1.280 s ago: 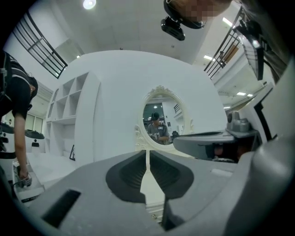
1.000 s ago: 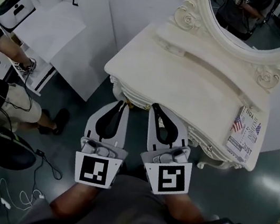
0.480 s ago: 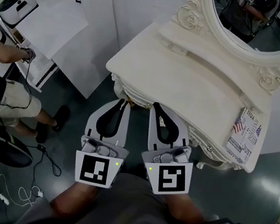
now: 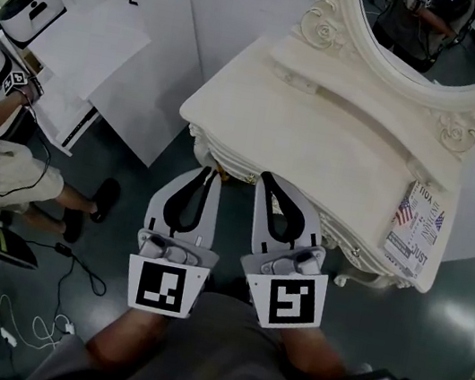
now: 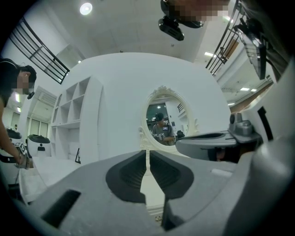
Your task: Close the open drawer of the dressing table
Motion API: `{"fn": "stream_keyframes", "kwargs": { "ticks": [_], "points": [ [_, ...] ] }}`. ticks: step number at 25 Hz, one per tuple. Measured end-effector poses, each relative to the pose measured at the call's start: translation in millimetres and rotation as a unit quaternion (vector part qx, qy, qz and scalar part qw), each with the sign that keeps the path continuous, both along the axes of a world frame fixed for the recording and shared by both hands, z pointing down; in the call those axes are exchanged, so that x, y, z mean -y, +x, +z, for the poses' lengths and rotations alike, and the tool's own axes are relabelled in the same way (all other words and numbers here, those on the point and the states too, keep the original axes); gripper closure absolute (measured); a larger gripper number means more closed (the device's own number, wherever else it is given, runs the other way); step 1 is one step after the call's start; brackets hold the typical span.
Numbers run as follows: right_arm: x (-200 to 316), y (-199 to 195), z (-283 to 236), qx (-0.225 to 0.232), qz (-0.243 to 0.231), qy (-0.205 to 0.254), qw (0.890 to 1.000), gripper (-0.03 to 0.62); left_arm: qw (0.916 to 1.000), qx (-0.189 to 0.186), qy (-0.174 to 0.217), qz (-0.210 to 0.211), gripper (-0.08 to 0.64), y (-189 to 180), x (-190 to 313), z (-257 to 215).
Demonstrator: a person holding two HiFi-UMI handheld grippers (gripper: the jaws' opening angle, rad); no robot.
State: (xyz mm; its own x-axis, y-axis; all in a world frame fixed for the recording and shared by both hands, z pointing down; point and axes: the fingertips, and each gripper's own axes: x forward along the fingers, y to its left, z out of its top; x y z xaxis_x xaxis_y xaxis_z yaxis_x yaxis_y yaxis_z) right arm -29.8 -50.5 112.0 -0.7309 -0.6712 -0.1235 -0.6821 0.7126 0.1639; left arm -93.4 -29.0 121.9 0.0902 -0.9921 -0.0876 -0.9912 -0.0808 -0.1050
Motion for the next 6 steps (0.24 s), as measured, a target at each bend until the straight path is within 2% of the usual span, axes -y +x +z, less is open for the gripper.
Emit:
{"fn": "stream_keyframes", "kwargs": {
  "ticks": [6],
  "points": [
    [-1.5,0.9,0.6,-0.002,0.001,0.003,1.000,0.578,1.0000,-0.003,0.000,-0.001,0.525,0.8,-1.7,1.3]
  ]
}}
